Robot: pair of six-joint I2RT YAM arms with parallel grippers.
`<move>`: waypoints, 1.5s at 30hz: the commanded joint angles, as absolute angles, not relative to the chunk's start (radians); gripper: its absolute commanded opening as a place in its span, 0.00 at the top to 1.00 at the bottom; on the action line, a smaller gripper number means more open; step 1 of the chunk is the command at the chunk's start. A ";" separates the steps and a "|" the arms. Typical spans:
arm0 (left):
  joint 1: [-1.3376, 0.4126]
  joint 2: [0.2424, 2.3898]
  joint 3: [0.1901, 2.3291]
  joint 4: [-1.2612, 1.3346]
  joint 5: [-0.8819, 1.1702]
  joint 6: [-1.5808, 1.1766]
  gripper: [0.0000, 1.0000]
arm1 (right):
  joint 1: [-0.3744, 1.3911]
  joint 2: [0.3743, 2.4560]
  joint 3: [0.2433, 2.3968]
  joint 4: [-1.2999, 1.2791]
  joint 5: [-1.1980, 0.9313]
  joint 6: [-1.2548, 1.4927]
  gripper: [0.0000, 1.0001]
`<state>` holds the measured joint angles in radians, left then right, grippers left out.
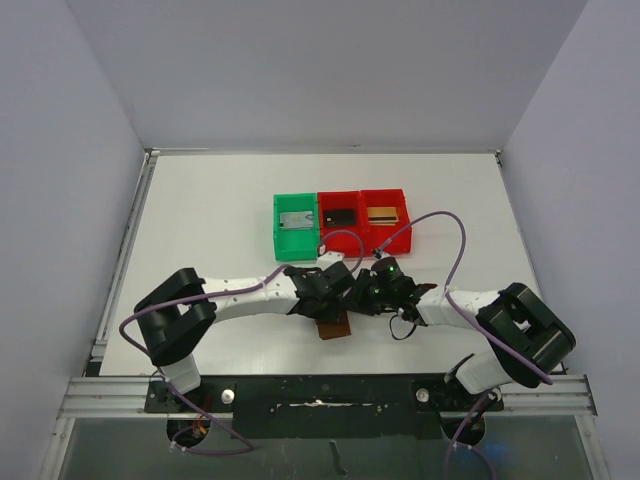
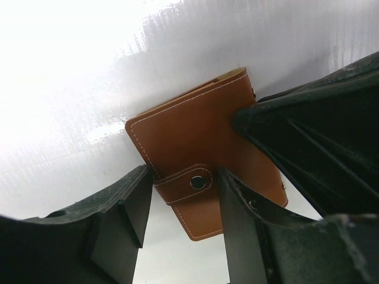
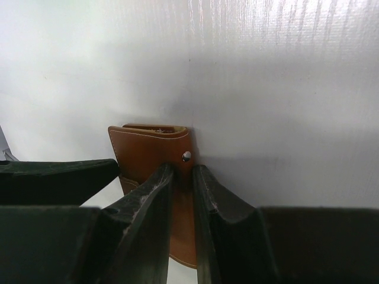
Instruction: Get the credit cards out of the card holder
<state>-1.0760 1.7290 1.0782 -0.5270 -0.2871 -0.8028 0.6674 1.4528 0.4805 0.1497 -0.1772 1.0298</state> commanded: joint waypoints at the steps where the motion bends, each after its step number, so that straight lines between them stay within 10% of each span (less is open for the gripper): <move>1: -1.101 1.762 1.082 -0.517 -0.262 -0.798 0.58 | 0.666 1.508 0.432 -0.010 -0.107 0.992 0.82; 10: -1.114 1.727 1.000 -0.423 -0.246 -0.835 0.99 | 0.667 1.514 0.429 -0.006 -0.111 0.991 0.82; 30: -0.930 1.320 0.570 0.099 -0.038 -0.971 1.00 | 0.669 1.516 0.438 -0.010 -0.116 0.989 0.81; 36: -0.930 1.251 0.561 0.015 -0.095 -0.974 0.54 | 0.669 1.441 0.477 -0.104 -0.076 0.956 0.69; 45: -0.957 1.276 0.702 -0.194 -0.182 -0.962 0.41 | 0.688 1.249 0.558 -0.238 -0.016 0.944 0.71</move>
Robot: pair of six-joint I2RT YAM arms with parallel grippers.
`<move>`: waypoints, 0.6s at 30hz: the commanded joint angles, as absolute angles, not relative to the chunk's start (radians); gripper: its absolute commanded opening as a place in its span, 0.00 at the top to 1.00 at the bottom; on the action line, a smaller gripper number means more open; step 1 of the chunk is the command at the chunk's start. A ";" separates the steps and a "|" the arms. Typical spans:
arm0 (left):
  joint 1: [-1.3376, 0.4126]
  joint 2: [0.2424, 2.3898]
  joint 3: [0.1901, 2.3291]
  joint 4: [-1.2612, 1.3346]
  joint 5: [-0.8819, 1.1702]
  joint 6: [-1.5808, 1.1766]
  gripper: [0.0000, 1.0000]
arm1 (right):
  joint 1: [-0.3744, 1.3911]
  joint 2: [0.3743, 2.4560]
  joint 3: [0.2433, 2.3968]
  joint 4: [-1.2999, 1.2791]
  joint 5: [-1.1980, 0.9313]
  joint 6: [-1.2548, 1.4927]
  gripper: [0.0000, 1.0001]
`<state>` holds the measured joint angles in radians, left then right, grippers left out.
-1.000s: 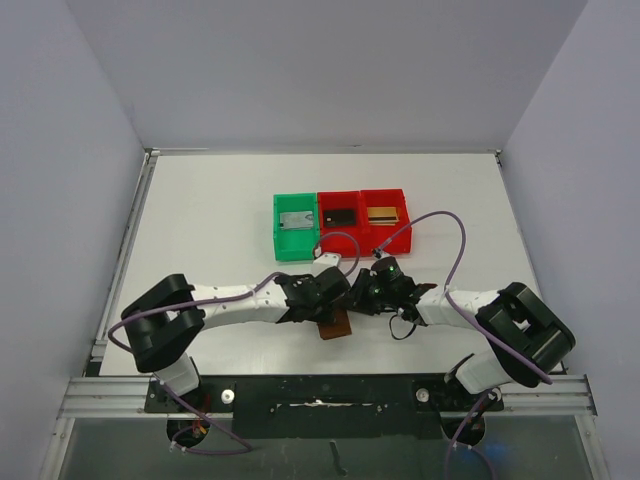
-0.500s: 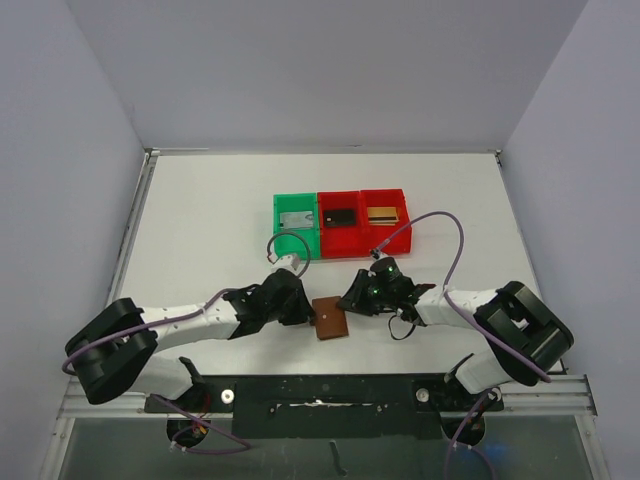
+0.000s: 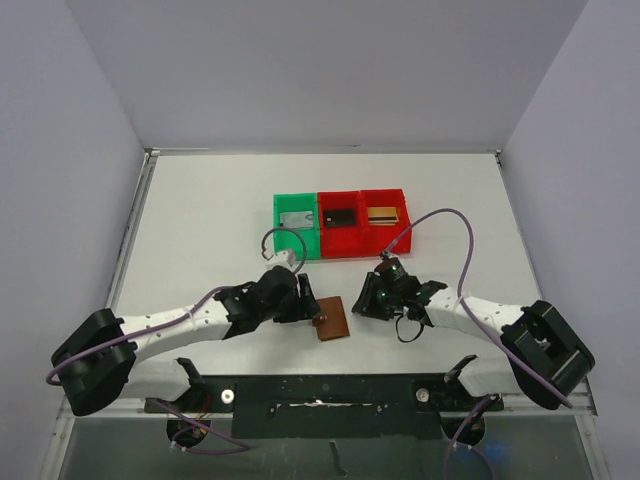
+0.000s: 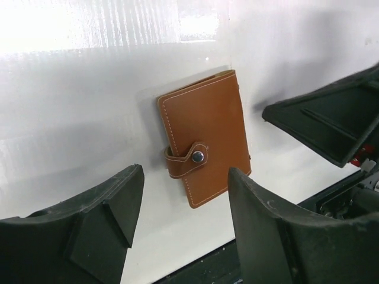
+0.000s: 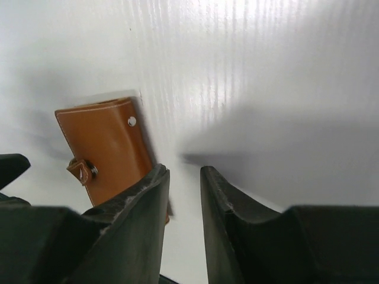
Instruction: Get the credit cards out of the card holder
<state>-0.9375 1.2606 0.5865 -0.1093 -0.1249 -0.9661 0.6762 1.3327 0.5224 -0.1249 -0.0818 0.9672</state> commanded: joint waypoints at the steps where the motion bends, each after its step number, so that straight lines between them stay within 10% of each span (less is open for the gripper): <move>1: -0.964 1.293 0.730 -0.226 -0.191 -0.959 0.41 | 0.690 1.229 0.556 -0.238 -0.013 0.955 0.73; 18: -1.094 1.650 1.038 -0.533 -0.318 -0.938 0.57 | 0.677 0.840 0.386 -0.352 0.159 1.223 0.82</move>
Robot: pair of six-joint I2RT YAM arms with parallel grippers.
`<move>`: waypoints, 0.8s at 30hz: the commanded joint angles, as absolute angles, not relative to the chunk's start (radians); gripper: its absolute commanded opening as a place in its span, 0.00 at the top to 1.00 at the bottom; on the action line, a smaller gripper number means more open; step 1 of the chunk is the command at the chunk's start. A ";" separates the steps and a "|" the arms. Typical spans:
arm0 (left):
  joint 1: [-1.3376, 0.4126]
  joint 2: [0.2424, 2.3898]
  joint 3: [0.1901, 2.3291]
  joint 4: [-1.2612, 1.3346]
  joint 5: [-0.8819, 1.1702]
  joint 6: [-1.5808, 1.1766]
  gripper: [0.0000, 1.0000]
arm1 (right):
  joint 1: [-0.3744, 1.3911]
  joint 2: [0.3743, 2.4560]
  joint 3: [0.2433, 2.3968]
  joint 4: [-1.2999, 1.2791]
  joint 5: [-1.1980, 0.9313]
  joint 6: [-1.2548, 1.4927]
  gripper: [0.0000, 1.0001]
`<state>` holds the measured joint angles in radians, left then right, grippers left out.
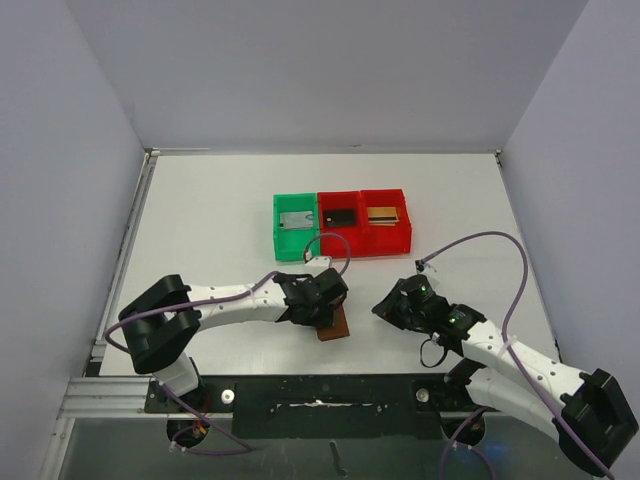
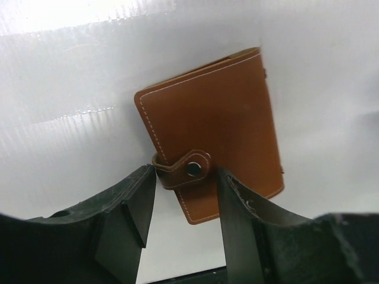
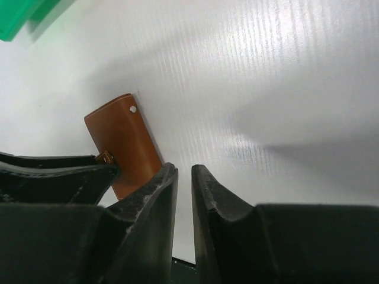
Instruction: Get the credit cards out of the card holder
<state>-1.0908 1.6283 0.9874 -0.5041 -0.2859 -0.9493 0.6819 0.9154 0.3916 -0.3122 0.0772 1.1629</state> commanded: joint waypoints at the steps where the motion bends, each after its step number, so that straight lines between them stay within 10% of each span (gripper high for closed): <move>1: -1.094 1.660 1.042 -0.533 -0.320 -0.938 0.58 | 0.674 0.830 0.384 -0.359 0.160 1.224 0.81; 24: -1.088 1.619 1.061 -0.572 -0.471 -0.934 0.57 | 0.673 0.969 0.406 -0.181 -0.017 1.115 0.82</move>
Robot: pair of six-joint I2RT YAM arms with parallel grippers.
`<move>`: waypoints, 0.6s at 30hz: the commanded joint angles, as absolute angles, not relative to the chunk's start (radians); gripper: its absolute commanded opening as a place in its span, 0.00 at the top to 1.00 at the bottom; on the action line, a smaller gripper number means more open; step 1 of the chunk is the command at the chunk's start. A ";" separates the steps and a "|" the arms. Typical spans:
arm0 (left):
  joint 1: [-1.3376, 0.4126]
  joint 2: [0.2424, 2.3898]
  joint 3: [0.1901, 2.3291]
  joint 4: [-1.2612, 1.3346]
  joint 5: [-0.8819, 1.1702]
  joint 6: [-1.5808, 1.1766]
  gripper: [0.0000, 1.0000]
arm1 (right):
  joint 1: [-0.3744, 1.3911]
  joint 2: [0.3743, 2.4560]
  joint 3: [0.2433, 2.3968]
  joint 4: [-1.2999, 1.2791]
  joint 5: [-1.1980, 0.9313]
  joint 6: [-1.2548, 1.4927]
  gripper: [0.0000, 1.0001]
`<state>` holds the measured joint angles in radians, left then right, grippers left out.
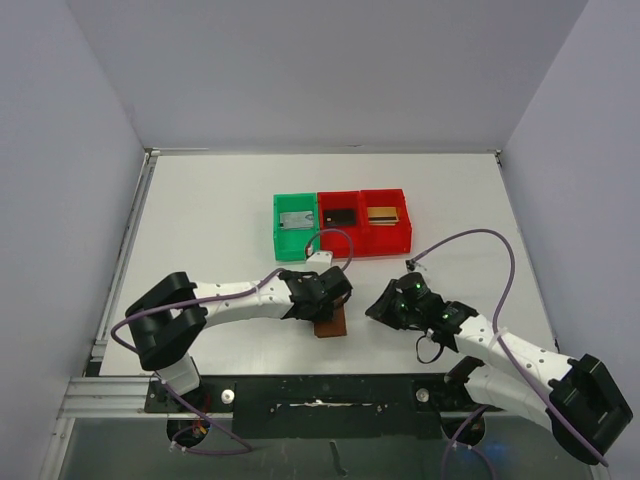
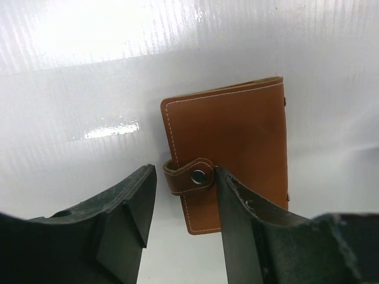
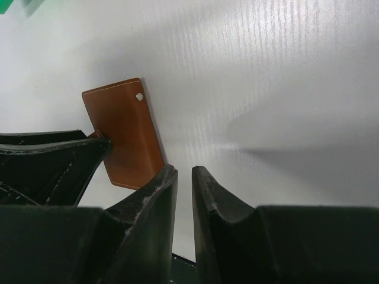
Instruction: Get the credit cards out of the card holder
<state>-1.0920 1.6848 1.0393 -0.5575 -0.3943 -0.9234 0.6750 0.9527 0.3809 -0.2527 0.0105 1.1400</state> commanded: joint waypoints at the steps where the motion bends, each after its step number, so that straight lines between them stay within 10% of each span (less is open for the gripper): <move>1: -1.086 1.603 1.045 -0.557 -0.475 -0.935 0.58 | 0.673 0.973 0.403 -0.178 -0.018 1.115 0.82; 18: -1.067 1.509 0.903 -0.485 -0.463 -1.001 0.77 | 0.678 1.029 0.422 -0.148 -0.056 1.104 0.82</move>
